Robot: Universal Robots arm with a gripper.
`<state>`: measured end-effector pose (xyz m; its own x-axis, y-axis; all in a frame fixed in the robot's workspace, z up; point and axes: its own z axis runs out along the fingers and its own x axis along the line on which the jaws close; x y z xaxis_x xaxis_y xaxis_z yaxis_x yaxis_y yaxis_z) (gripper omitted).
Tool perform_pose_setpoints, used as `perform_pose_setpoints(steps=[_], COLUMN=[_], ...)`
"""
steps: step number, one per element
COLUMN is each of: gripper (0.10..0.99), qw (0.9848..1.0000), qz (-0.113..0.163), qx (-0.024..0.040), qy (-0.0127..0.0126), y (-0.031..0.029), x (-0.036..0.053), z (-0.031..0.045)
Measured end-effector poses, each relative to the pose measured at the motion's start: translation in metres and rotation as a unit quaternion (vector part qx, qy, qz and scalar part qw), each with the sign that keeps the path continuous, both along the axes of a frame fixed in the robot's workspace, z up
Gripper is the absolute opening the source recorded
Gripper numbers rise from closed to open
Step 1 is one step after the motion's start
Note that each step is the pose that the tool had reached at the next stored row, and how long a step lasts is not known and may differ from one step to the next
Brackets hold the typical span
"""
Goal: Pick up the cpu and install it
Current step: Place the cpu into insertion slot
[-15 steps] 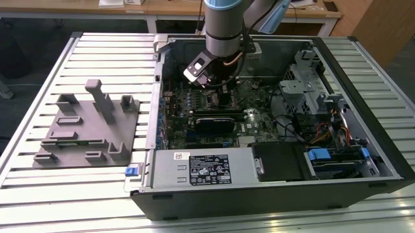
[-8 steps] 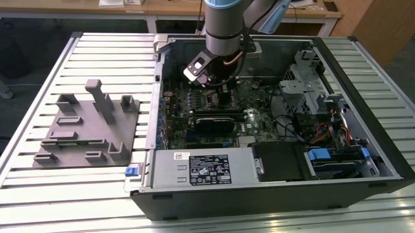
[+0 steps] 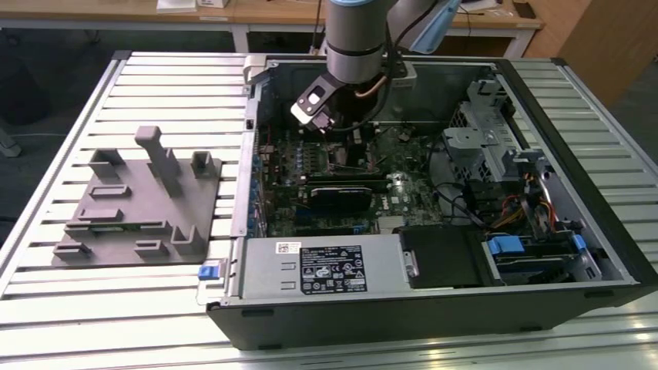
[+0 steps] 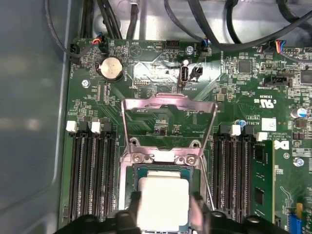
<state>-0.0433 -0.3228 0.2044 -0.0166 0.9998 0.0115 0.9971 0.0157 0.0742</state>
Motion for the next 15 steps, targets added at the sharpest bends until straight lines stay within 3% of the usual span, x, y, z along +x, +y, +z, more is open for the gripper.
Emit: perform_pose_setpoints(steps=[1, 6, 7, 10, 15], gripper=[0.537, 0.302, 0.302, 0.125, 0.106], qw=[1.0000, 1.0000, 1.0000, 1.0000, 1.0000], qz=[0.000, 0.000, 0.000, 0.000, 0.000], qx=[0.0000, 0.0002, 0.0001, 0.0001, 0.0001], qy=[0.0001, 0.0006, 0.0008, 0.0018, 0.0029], y=[0.0000, 0.0000, 0.0000, 0.0000, 0.0000], x=[0.0000, 0.0000, 0.0000, 0.0000, 0.0000], z=[0.0013, 0.0090, 0.0104, 0.0135, 0.0179])
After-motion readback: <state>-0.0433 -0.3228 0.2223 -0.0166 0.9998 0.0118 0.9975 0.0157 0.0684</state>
